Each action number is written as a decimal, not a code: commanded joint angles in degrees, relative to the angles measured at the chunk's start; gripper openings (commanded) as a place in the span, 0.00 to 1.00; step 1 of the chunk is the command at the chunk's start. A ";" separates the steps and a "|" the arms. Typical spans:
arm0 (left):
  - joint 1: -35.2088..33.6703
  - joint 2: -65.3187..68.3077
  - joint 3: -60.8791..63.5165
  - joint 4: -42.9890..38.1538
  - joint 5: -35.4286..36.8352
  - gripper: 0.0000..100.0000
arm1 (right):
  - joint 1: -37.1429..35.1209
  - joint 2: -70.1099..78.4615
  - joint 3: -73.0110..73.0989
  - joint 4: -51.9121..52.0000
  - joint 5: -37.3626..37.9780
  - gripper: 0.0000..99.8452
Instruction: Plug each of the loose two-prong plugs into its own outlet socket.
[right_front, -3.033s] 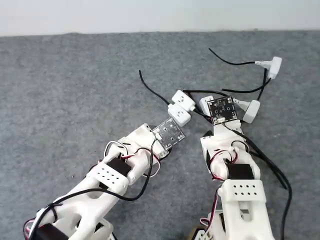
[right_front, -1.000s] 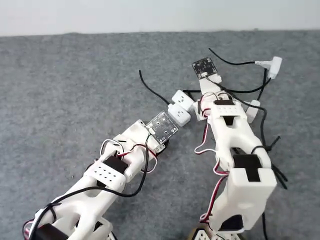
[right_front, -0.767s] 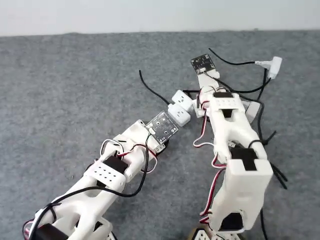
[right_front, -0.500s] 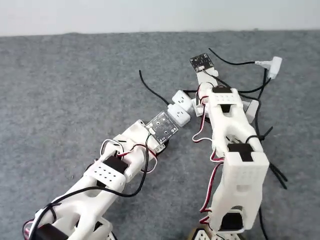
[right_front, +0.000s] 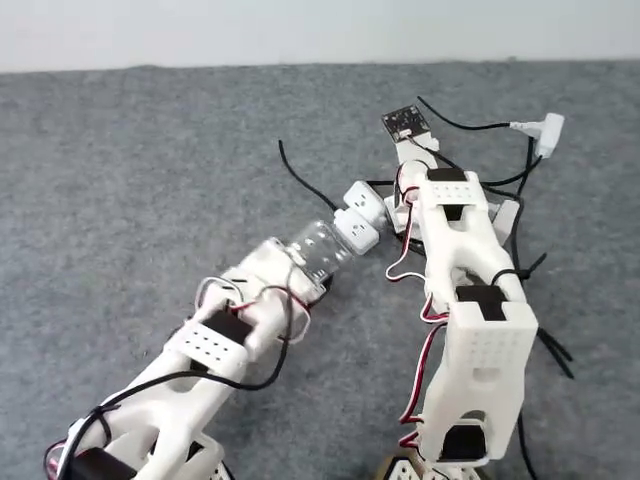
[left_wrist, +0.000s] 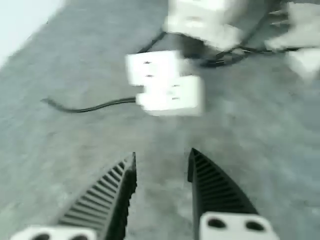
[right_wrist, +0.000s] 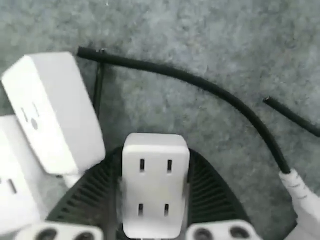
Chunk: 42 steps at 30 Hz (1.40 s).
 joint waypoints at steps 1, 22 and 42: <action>-8.09 -0.62 -1.98 -3.52 9.05 0.17 | 0.22 -6.55 -1.76 4.35 0.70 0.01; -23.30 -8.88 2.07 -7.12 16.97 0.17 | -10.86 -39.16 0.00 34.07 1.85 0.01; -28.75 -8.97 1.19 -7.21 18.99 0.17 | -37.76 -62.55 56.44 8.22 -1.58 0.01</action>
